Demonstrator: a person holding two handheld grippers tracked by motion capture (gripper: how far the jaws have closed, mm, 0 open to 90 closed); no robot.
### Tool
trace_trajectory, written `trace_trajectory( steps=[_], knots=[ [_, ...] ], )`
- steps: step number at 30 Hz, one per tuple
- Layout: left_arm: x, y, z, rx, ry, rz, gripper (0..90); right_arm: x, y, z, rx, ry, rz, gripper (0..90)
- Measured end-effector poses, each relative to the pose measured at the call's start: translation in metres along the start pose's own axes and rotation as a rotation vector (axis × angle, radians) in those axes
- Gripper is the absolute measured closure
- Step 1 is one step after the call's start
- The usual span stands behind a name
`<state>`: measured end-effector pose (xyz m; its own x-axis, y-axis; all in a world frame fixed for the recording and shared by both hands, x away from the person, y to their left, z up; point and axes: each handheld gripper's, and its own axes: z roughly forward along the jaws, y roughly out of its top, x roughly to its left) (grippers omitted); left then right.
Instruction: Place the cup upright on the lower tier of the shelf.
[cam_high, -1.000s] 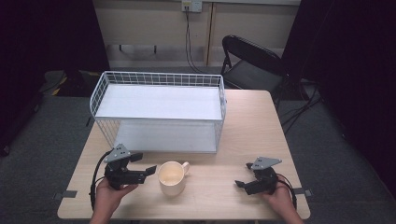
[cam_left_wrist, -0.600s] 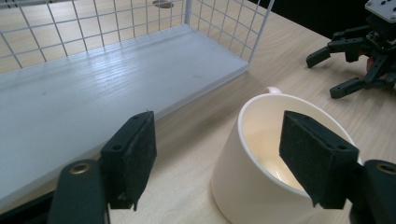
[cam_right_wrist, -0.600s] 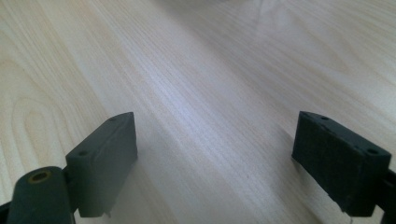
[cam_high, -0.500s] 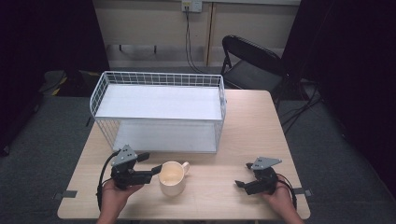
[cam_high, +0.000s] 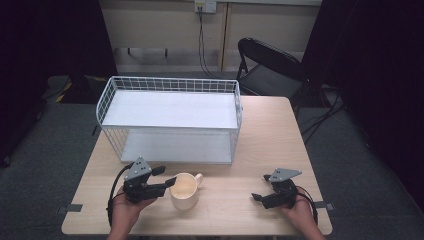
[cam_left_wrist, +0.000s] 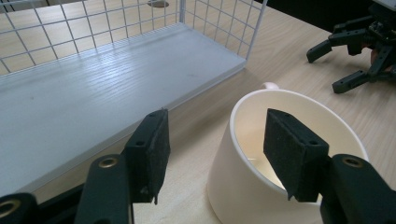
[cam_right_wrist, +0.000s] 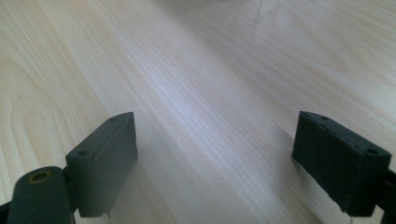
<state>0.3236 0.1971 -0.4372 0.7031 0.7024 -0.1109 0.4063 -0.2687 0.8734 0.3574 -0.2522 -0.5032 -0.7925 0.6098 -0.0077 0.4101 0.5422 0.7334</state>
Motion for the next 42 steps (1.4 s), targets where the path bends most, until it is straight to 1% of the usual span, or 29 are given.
trace_trajectory(
  steps=[4, 10, 14, 22, 25, 27, 29, 31, 32, 34, 36, 39, 42],
  knots=[
    [-0.001, 0.000, 0.003, 0.009, -0.001, -0.003, 43.7, 0.000, 0.000, 0.000, 0.001, 0.001, 0.000, 13.2],
    [-0.002, -0.001, 0.006, 0.021, 0.009, 0.002, 50.9, 0.000, 0.000, 0.000, 0.001, 0.001, 0.000, 13.1],
    [-0.003, -0.002, 0.010, 0.036, -0.001, 0.006, 54.7, 0.000, 0.000, 0.000, 0.001, 0.001, 0.000, 13.2],
    [-0.008, -0.002, 0.015, 0.048, -0.014, 0.013, 60.4, 0.000, 0.000, 0.000, 0.000, 0.000, 0.000, 13.2],
    [-0.009, -0.002, 0.016, 0.053, -0.020, 0.017, 64.3, 0.000, 0.000, 0.000, 0.001, 0.001, 0.000, 13.2],
    [-0.009, -0.002, 0.017, 0.058, -0.028, 0.011, 67.0, 0.000, 0.000, 0.000, 0.000, 0.000, 0.000, 13.2],
    [-0.009, -0.001, 0.018, 0.064, -0.025, 0.010, 69.0, 0.000, 0.000, 0.000, 0.000, -0.001, 0.001, 13.1],
    [-0.010, -0.001, 0.019, 0.070, -0.020, 0.019, 70.9, 0.000, 0.000, 0.000, 0.001, 0.000, 0.001, 13.2],
    [-0.009, -0.001, 0.019, 0.073, -0.019, 0.014, 71.0, 0.000, 0.000, 0.000, 0.001, 0.000, 0.002, 13.2],
    [-0.009, -0.003, 0.021, 0.096, -0.009, 0.020, 72.4, 0.000, 0.000, 0.000, 0.001, -0.001, 0.001, 13.2],
    [-0.007, -0.004, 0.022, 0.096, -0.019, 0.010, 73.5, 0.000, 0.000, 0.000, 0.001, 0.000, 0.001, 13.2],
    [-0.007, -0.003, 0.021, 0.096, -0.013, 0.018, 78.0, 0.000, 0.000, 0.000, 0.001, 0.000, 0.002, 13.2],
    [-0.007, -0.003, 0.021, 0.097, -0.013, 0.027, 79.5, 0.000, 0.000, 0.000, 0.001, -0.001, 0.001, 13.2]
  ],
)
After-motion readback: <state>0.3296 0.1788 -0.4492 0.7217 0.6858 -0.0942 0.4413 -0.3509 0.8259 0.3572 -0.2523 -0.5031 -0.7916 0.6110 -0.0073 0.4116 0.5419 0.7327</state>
